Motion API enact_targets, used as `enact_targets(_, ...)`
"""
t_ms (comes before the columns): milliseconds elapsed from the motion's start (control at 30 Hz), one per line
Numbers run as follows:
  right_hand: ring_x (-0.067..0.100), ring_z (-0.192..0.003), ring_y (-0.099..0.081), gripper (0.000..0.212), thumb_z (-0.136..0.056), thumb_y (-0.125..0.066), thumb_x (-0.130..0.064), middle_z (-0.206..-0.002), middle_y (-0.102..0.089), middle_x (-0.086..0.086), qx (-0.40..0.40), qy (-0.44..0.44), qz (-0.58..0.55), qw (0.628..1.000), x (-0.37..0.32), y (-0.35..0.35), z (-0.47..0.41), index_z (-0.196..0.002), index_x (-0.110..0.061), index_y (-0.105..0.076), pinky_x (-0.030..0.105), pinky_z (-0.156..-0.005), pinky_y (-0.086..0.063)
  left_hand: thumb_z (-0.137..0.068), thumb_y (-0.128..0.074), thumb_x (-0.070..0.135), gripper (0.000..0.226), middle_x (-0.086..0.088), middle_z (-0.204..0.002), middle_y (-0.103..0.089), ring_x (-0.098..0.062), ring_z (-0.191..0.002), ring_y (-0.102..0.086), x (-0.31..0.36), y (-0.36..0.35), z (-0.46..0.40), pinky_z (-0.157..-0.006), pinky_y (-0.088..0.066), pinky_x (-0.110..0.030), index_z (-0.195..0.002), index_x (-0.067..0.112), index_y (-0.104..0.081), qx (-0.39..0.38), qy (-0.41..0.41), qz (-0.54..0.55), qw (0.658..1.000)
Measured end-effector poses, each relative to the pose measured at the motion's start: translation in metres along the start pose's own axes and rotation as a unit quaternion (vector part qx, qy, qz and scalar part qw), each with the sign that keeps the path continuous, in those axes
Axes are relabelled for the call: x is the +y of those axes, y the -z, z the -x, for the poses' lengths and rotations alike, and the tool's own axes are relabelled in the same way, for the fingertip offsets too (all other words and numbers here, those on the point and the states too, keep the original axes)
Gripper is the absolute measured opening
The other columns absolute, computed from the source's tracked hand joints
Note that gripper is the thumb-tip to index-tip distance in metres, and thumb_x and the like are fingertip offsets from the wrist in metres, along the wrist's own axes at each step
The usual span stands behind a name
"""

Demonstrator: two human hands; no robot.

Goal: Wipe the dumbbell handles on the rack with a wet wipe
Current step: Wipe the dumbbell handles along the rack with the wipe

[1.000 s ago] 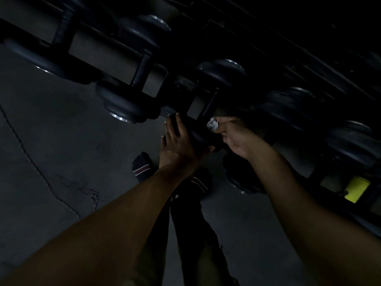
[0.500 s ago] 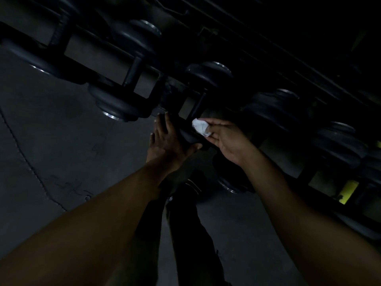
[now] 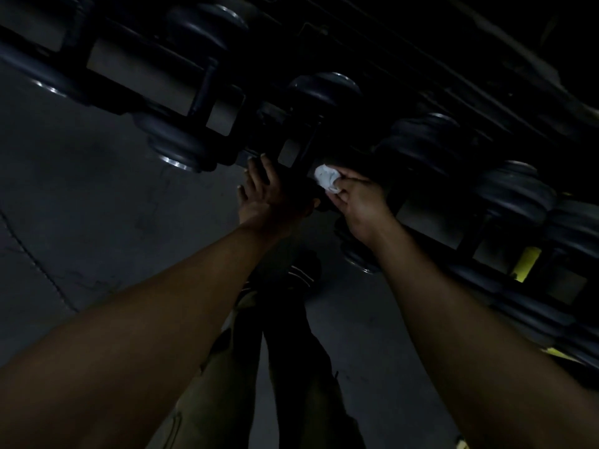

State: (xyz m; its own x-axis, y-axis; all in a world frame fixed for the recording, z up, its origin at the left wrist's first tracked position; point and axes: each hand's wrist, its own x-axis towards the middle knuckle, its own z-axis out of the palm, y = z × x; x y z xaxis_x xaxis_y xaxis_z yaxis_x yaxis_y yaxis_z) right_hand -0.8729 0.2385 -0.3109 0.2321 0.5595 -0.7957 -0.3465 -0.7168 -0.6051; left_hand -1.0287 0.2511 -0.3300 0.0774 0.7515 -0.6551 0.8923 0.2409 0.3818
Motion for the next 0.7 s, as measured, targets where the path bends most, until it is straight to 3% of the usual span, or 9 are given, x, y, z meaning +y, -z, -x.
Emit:
enact_targets(100, 0.017, -0.101, -0.064, 0.036, -0.091, -0.048, 0.008, -0.109, -0.068, 0.009, 0.024, 0.049, 0.050, 0.997, 0.005, 0.011, 0.008, -0.120, -0.002, -0.065, 0.023, -0.088, -0.052, -0.088, -0.056, 0.070, 0.116, -0.014, -0.168, 0.016, -0.029, -0.155, 0.015, 0.002, 0.004, 0.016, -0.126, 0.003, -0.049, -0.160, 0.008, 0.011, 0.011, -0.052, -0.057, 0.997)
enact_targets(200, 0.014, -0.104, -0.062, 0.038, -0.092, -0.046, 0.010, -0.116, -0.065, 0.009, 0.036, 0.097, 0.142, 0.984, 0.006, 0.034, 0.017, -0.125, 0.000, -0.063, 0.022, -0.089, -0.051, -0.092, -0.048, 0.068, 0.106, -0.014, -0.168, 0.017, -0.028, -0.154, 0.019, 0.009, -0.009, 0.045, -0.126, 0.005, -0.049, -0.161, 0.007, 0.005, 0.041, -0.128, -0.095, 0.986)
enact_targets(333, 0.008, -0.111, -0.062, 0.037, -0.086, -0.052, -0.008, -0.115, -0.067, -0.009, 0.059, 0.144, 0.300, 0.941, 0.006, 0.080, 0.022, -0.108, -0.031, -0.072, 0.030, -0.101, -0.049, -0.091, -0.050, 0.066, 0.103, -0.010, -0.170, 0.010, -0.024, -0.155, 0.017, 0.032, -0.034, 0.075, -0.126, 0.004, -0.047, -0.161, 0.007, -0.004, 0.038, -0.148, -0.074, 0.985)
enact_targets(467, 0.011, -0.102, -0.063, 0.035, -0.089, -0.048, -0.006, -0.110, -0.068, -0.001, 0.093, 0.180, 0.378, 0.903, 0.002, 0.120, 0.020, -0.112, -0.016, -0.073, 0.036, -0.099, -0.050, -0.088, -0.058, 0.063, 0.101, -0.011, -0.169, -0.008, -0.025, -0.157, 0.001, 0.058, -0.065, 0.096, -0.126, -0.004, -0.048, -0.160, 0.008, -0.012, -0.005, -0.153, -0.010, 0.988)
enact_targets(567, 0.019, -0.108, -0.062, 0.042, -0.086, -0.044, -0.014, -0.122, -0.061, 0.006, 0.079, 0.233, 0.489, 0.837, 0.001, 0.136, 0.016, -0.117, -0.019, -0.071, 0.036, -0.096, -0.051, -0.086, -0.059, 0.067, 0.106, -0.011, -0.168, -0.012, -0.026, -0.156, -0.005, 0.072, -0.085, 0.095, -0.126, -0.008, -0.049, -0.159, 0.007, -0.011, -0.027, -0.121, 0.004, 0.992)
enact_targets(700, 0.023, -0.120, -0.057, 0.039, -0.095, -0.045, -0.009, -0.136, -0.056, 0.008, -0.035, 0.303, 0.637, 0.708, 0.008, 0.158, 0.010, -0.129, -0.014, -0.064, 0.035, -0.101, -0.048, -0.082, -0.058, 0.077, 0.120, -0.010, -0.169, -0.004, -0.025, -0.156, -0.002, 0.093, -0.117, 0.087, -0.126, -0.006, -0.049, -0.159, 0.006, 0.002, -0.078, -0.056, -0.006, 0.995)
